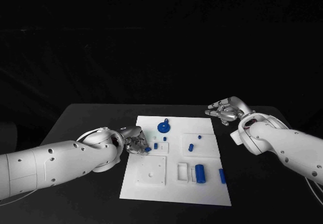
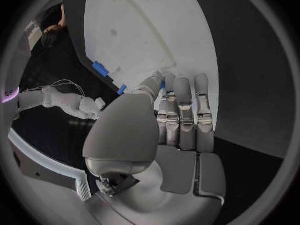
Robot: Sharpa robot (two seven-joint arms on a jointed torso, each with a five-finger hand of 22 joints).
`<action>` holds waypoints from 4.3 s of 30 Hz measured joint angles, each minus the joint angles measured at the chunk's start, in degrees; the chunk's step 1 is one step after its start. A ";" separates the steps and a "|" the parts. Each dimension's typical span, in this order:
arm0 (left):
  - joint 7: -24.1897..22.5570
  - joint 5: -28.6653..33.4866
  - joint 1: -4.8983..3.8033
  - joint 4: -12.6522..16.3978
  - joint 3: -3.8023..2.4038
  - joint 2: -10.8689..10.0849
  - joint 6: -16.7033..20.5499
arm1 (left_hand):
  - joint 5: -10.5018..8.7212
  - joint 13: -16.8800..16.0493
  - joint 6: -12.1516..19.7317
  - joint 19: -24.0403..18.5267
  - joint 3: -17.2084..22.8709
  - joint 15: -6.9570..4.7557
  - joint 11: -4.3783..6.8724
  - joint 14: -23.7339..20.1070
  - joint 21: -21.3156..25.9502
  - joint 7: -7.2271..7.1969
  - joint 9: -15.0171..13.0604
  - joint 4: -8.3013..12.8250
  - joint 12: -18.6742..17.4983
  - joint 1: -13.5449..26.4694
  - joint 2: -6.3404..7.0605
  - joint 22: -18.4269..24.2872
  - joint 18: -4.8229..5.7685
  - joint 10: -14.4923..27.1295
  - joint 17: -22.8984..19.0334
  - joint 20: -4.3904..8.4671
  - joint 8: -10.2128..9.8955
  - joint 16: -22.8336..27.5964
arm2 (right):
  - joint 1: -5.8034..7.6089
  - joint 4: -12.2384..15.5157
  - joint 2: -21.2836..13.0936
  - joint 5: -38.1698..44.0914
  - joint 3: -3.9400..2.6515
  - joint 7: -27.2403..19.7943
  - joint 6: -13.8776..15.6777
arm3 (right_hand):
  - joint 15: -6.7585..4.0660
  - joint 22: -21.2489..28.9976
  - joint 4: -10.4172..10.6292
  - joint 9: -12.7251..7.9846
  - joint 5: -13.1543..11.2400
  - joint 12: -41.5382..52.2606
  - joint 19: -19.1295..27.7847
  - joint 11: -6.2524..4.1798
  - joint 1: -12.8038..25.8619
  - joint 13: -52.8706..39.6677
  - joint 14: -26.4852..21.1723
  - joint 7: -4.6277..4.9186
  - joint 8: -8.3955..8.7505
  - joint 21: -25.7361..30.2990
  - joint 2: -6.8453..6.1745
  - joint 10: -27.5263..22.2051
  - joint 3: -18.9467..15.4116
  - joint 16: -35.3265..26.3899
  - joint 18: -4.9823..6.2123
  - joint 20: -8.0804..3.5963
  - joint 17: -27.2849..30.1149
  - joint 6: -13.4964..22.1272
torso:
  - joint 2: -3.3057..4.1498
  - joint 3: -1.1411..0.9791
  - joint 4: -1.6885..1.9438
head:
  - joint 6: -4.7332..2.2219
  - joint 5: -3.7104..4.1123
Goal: Assemble the parts on the task board
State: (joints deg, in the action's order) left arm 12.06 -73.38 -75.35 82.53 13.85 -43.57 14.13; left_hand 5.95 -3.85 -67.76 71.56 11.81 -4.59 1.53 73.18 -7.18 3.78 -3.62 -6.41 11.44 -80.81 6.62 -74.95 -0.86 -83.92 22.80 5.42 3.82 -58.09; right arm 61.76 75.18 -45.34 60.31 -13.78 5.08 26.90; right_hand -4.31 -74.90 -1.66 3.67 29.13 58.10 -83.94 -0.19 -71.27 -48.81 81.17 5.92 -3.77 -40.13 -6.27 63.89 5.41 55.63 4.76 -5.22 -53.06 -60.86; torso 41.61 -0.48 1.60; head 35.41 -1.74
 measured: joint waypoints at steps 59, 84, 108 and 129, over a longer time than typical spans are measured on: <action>-3.02 17.81 0.34 -0.38 -0.73 -1.28 0.68 | 8.76 -0.16 -2.57 -1.35 6.54 -0.15 -0.41 0.71 -7.11 -0.10 -0.27 7.14 0.22 2.96 -7.13 0.04 0.00 -0.03 1.49 0.93 -0.32 -3.54 | -1.39 6.42 -1.12 3.45 0.01 -1.05 -0.66 | -0.02 0.00 -2.45 -0.03 0.00 0.23 0.00 -0.22 0.40 -0.38 0.02 -0.11 0.00 -0.35 0.40 0.22 1.53 0.00 0.00 0.00 -0.20 -0.11 | 0.00 -0.03 -0.03 | -2.30 -0.69; -0.36 45.13 -5.96 -6.79 -1.61 1.30 -21.08 | 15.52 -0.16 -2.60 -2.89 8.22 -0.73 0.52 0.72 -11.94 -0.08 -0.27 14.99 4.06 9.38 -7.96 0.04 0.00 -0.12 2.17 1.23 -0.46 -7.10 | -1.58 16.19 1.31 27.34 3.78 -9.04 -3.50 | -0.18 0.00 -12.12 -0.04 -4.94 1.95 0.00 -0.51 -0.15 -2.72 0.62 -0.29 0.00 -3.59 2.57 1.72 1.99 0.68 0.00 0.00 -1.71 -1.55 | -0.05 -0.08 -0.03 | -4.13 -1.54; 2.10 52.33 -6.68 -8.93 -1.64 4.14 -32.89 | 17.39 -0.15 -2.65 -3.71 8.72 -0.73 0.51 0.73 -13.79 -0.04 -0.28 17.44 4.88 11.97 -8.01 0.01 0.00 -0.12 2.23 1.45 -0.41 -7.98 | 0.24 16.48 4.47 39.77 7.87 -10.31 -7.45 | -0.56 0.00 -13.36 -0.07 -7.42 2.06 0.01 -1.25 -1.82 -4.44 1.00 -1.21 0.00 -5.02 2.71 2.88 0.21 0.90 0.03 -0.82 -2.45 0.44 | -0.02 0.11 0.07 | -3.96 -1.98; 2.37 52.67 -6.74 -8.58 -1.65 4.29 -35.51 | 17.30 -0.14 -2.67 -3.70 8.56 -0.92 0.51 0.52 -13.98 -0.02 -0.28 17.58 4.88 11.98 -7.91 0.02 0.00 -0.12 2.22 1.45 -0.31 -7.98 | 0.26 15.84 5.27 40.79 8.25 -10.06 -6.96 | -0.71 0.00 -12.18 -0.06 -14.28 2.62 0.01 -1.27 -1.63 -5.70 1.16 -1.20 0.00 -5.33 2.90 3.33 7.83 1.12 0.05 -0.82 -3.07 -1.65 | 0.01 0.01 0.07 | -3.53 -1.91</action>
State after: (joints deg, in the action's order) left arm 14.43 -20.71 -82.09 73.95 12.20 -39.28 -21.37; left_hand 23.25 -3.99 -70.44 67.86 20.37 -5.51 2.04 73.70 -21.17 3.76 -3.90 11.17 16.31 -68.83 -1.28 -74.92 -0.86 -84.04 25.02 6.87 3.50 -66.07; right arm 62.03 91.02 -40.07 101.10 -5.53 -4.98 19.94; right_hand -5.02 -74.90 -13.84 3.61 14.85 60.71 -83.94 -1.46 -72.90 -54.51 82.33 4.71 -3.77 -45.46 -3.37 67.22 13.24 56.75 4.81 -6.04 -56.13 -62.51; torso 41.62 -0.47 1.67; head 31.88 -3.65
